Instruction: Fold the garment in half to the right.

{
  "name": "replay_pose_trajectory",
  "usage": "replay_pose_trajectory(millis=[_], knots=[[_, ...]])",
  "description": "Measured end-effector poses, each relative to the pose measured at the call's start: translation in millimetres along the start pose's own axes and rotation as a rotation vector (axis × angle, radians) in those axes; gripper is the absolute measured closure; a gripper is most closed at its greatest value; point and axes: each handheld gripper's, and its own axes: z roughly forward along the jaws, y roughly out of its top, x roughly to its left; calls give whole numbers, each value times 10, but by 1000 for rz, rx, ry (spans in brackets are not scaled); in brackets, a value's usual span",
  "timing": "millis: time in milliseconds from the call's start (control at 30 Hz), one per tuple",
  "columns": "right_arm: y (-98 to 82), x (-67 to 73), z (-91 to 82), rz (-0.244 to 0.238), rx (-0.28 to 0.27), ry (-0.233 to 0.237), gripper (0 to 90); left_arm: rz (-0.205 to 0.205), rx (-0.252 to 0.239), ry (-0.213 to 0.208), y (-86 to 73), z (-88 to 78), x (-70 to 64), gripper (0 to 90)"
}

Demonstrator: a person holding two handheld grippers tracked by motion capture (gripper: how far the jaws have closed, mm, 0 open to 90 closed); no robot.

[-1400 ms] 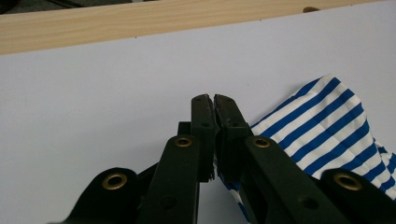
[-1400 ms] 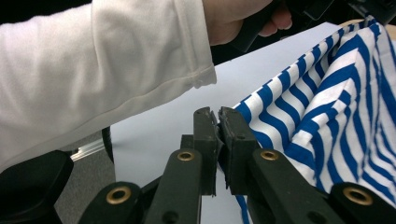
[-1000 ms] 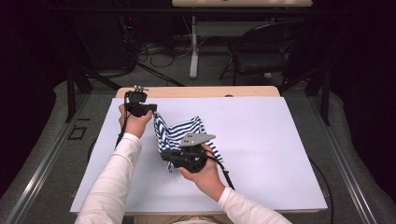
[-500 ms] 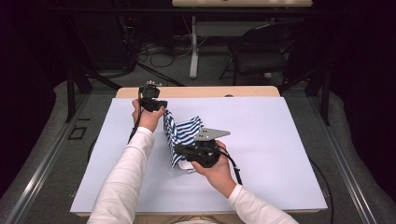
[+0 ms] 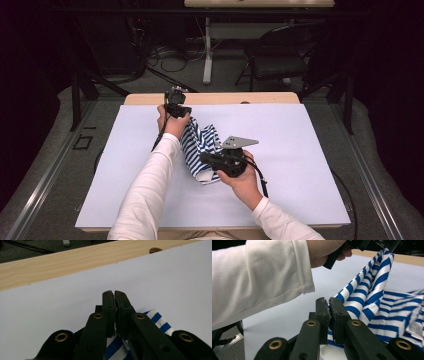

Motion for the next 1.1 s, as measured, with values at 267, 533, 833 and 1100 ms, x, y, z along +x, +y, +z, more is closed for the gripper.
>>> replay_pose_trajectory(millis=[267, 533, 833, 1100], knots=[[-119, -158, -56, 29, 25, -40, 859, 24, 18, -14, 10, 226, -95, 874], [-194, -231, -78, 44, 42, -61, 859, 41, 31, -12, -17, 388, -194, 873], [-259, -267, -117, 48, 56, -78, 859, 60, 57, -17, -46, 517, -290, 872], [-307, -306, -157, 60, 63, -92, 859, 65, 72, -23, -68, 614, -334, 871]])
